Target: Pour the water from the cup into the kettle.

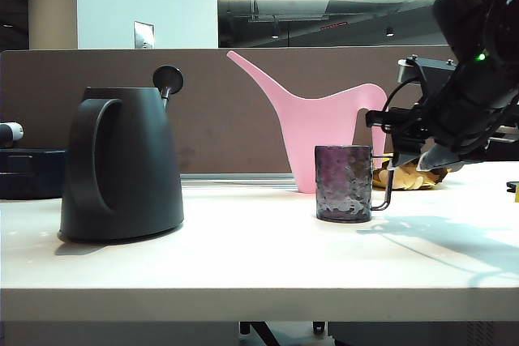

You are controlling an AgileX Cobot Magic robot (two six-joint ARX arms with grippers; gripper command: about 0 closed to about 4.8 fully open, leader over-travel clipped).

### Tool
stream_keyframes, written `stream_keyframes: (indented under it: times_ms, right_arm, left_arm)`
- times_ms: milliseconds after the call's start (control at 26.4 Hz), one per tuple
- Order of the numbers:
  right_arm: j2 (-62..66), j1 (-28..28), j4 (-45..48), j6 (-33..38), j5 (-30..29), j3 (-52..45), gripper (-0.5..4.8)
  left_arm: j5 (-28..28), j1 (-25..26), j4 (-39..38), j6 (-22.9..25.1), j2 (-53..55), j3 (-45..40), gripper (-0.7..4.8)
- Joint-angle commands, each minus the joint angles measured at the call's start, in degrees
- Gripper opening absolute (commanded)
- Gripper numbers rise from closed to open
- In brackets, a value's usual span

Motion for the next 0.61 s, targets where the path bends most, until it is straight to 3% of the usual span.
stream_keyframes:
  times_ms: [38,266,303,379,607]
  right_arm:
    - [-2.7,0.1,-2.3,-0.2,0.1,-0.2,1.88]
    - [-9.6,0.0,-6.7,-0.7,0.3,-1.2,1.42]
    - [-10.7,0.0,-7.6,-1.2,0.3,-1.2,1.21]
    - [-13.4,0.0,-9.2,-2.9,0.3,-1.2,0.04]
    - [-22.7,-1.6,-12.8,-9.0,-1.4,-1.2,-0.06]
  left_arm:
    - [0.0,0.0,0.3,0.2,0.0,0.2,-0.05]
    - [-0.2,0.0,0.3,0.2,0.0,0.2,-0.05]
    - [-0.2,0.0,0.3,0.2,0.0,0.2,-0.05]
    - [-0.2,0.0,0.3,0.2,0.0,0.2,-0.05]
    - [-0.2,0.0,0.3,0.2,0.0,0.2,-0.05]
